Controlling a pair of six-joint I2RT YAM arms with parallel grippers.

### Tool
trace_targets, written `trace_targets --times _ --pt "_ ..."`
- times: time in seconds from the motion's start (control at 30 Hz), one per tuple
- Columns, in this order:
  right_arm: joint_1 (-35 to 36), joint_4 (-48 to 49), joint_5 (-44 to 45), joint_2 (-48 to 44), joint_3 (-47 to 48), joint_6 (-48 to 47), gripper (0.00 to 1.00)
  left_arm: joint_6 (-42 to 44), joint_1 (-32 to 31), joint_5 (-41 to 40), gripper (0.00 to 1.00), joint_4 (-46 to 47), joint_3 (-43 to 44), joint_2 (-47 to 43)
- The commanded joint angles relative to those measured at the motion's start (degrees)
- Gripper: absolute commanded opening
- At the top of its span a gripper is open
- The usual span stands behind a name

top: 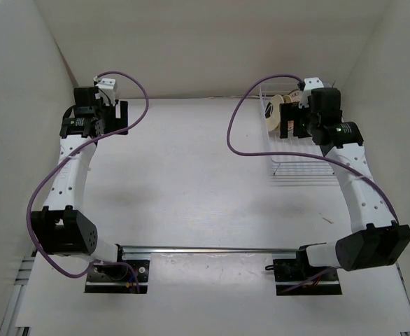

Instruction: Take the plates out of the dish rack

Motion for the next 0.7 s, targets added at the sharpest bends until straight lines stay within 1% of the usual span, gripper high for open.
trace_targets --times 0.0,0.07,0.23,0.3,0.37,0.4,0.47,0.5,0.57,0.63,0.67 --pt "-0.3 3.0 1.2 1.7 4.0 -0.4 0.99 0.5 0.0 1.9 1.00 0.4 2.2 -0.5" --pt "-0.3 3.0 1.2 2.3 5.1 -1.4 0.99 1.0 0.0 2.6 1.00 -0.2 2.7 -0.5" --pt "-0.3 3.8 5.3 6.2 8.6 -2.6 0.99 1.0 0.0 1.9 1.00 -0.2 3.9 0.0" --pt "-0.8 4.3 8.2 7.3 9.4 -2.6 0.99 1.0 0.0 1.4 1.00 -0.2 3.9 0.0" --pt "-1.6 4.3 8.2 8.8 10.0 -1.6 0.99 1.0 0.0 1.4 1.00 -0.2 3.9 0.0" --pt "-3.0 3.5 7.1 9.5 10.0 -0.6 0.99 1.0 0.0 1.4 1.00 -0.2 3.9 0.0" --pt "-4.7 0.4 4.0 13.4 13.3 2.2 0.99 1.0 0.0 1.4 1.00 -0.2 3.9 0.6" --pt "-4.7 -1.7 3.2 14.7 14.4 2.2 0.99 1.0 0.0 1.4 1.00 -0.2 3.9 0.6" --pt "-5.3 -2.2 1.2 17.7 17.2 1.4 0.99 1.5 0.0 1.9 1.00 -0.2 4.4 0.6" --pt "-5.3 -3.0 1.2 21.0 20.0 0.2 0.99 1.5 0.0 1.9 1.00 -0.2 4.4 0.6" --pt "-5.3 -3.7 0.7 22.5 24.1 0.2 0.99 1.5 0.0 1.9 1.00 -0.2 4.4 0.6"
